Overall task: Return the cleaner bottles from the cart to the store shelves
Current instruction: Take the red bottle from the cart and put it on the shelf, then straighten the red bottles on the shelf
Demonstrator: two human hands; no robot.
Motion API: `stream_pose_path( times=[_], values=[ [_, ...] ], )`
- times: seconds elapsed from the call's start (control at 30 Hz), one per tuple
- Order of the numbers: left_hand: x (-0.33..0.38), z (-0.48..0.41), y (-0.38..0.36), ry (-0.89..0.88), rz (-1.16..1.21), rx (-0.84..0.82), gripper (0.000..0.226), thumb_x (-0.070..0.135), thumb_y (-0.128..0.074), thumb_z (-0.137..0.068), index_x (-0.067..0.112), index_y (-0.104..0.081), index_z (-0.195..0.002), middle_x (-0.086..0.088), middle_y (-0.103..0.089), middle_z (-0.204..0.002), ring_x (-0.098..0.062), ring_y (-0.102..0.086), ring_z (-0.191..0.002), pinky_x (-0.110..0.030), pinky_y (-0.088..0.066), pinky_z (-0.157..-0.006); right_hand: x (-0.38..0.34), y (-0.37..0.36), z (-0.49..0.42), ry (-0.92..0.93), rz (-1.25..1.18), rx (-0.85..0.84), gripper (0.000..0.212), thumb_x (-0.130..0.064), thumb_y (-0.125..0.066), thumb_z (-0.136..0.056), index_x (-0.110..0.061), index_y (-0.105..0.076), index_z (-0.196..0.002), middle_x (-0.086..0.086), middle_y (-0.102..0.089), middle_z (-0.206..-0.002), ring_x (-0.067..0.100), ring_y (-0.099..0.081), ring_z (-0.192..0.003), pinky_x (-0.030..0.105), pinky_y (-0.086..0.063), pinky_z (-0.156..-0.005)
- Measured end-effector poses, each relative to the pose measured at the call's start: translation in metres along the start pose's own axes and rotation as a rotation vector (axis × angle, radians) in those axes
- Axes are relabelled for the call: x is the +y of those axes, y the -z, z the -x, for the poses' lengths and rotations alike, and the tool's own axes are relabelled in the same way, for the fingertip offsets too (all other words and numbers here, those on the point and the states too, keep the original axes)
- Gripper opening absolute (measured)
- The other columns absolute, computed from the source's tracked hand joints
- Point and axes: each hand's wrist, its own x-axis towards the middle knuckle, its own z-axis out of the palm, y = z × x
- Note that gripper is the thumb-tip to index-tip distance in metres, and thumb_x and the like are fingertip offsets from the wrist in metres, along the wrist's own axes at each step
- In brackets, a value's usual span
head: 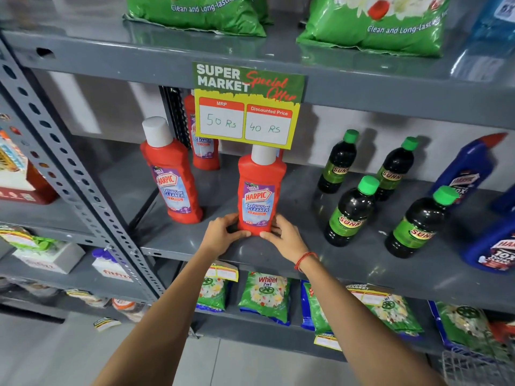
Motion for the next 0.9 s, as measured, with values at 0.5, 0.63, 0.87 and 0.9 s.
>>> stream_pose_path(
  times=[0.5,0.63,0.87,0.9],
  values=[
    [-0.041,0.019,0.059,0.380,-0.001,0.616,0.108,0.045,-0.086,-0.052,0.013,-0.029,-0.138,-0.015,-0.051,-0.138,-0.034,-0.049,-0.125,-0.051,-0.040,-0.105,0.001,-0.012,-0.014,0.017,0.074,0.112,0.055,-0.023,-0.087,-0.058,-0.033,-0.052,-0.099,-0.012,-0.063,-0.096,-0.013,-0.056,-0.080,-0.006,-0.042,-0.062],
    [-0.046,0.014,0.061,0.399,-0.108,0.598,0.093,0.049,-0.081,-0.054,0.011,-0.040,-0.128,-0.015,-0.059,-0.127,-0.037,-0.056,-0.116,-0.053,-0.043,-0.100,0.002,-0.011,-0.019,-0.013,0.100,0.057,0.050,-0.027,-0.086,-0.061,-0.037,-0.052,-0.096,-0.014,-0.062,-0.097,-0.024,-0.055,-0.074,-0.005,-0.043,-0.059],
    [-0.046,0.015,0.057,0.376,-0.114,0.642,0.085,0.046,-0.082,-0.055,0.011,-0.044,-0.122,-0.016,-0.063,-0.121,-0.037,-0.059,-0.110,-0.052,-0.046,-0.097,0.000,-0.008,-0.024,-0.039,0.119,-0.005,0.048,-0.029,-0.083,-0.065,-0.033,-0.051,-0.101,-0.012,-0.061,-0.099,-0.016,-0.054,-0.078,0.002,-0.044,-0.065],
    [-0.046,0.016,0.057,0.375,-0.116,0.646,0.084,0.045,-0.082,-0.054,0.010,-0.045,-0.121,-0.017,-0.063,-0.120,-0.037,-0.059,-0.109,-0.052,-0.047,-0.096,0.001,-0.008,-0.024,-0.042,0.116,-0.009,0.049,-0.029,-0.083,-0.066,-0.031,-0.052,-0.103,-0.012,-0.061,-0.099,-0.016,-0.054,-0.077,0.001,-0.044,-0.065]
  ],
)
